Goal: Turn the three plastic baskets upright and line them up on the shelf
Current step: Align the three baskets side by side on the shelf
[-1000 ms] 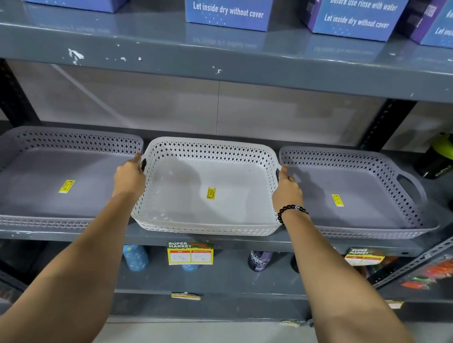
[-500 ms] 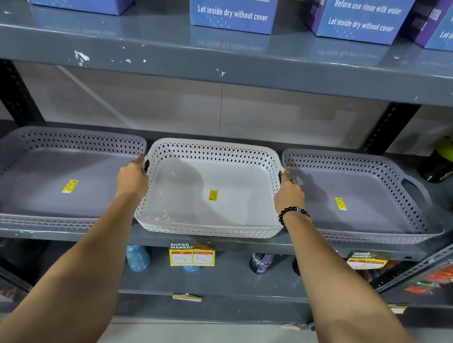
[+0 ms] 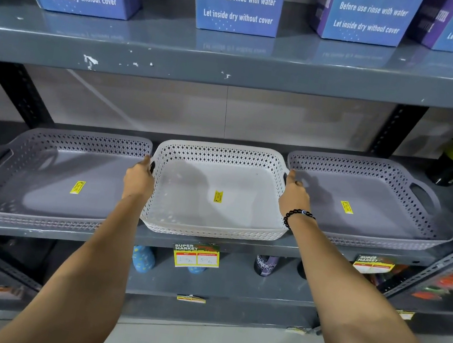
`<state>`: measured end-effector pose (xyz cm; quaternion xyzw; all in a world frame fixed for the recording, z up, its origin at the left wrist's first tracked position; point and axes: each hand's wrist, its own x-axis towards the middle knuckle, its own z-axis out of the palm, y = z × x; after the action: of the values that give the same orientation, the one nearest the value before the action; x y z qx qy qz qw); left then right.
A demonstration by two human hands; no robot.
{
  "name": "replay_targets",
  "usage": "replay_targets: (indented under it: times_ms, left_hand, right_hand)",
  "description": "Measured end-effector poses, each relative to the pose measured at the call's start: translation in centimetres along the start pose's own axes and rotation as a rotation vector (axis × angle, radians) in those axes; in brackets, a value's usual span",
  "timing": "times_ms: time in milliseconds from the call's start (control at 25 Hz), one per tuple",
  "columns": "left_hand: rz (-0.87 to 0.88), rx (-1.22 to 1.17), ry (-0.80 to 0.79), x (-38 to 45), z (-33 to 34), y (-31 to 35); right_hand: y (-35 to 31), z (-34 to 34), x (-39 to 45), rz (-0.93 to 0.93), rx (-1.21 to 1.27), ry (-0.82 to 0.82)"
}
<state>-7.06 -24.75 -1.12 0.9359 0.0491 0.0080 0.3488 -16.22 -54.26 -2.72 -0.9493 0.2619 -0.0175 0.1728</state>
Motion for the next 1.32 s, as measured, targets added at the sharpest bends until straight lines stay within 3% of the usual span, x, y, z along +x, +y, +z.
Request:
replay_targets:
  times_ms: [1320]
  left_hand:
    - [0.076, 0.086, 0.013, 0.8, 0.3, -0.5]
  right_hand:
    - [0.0, -0.1, 0.1, -0.010, -0.026, 0.072]
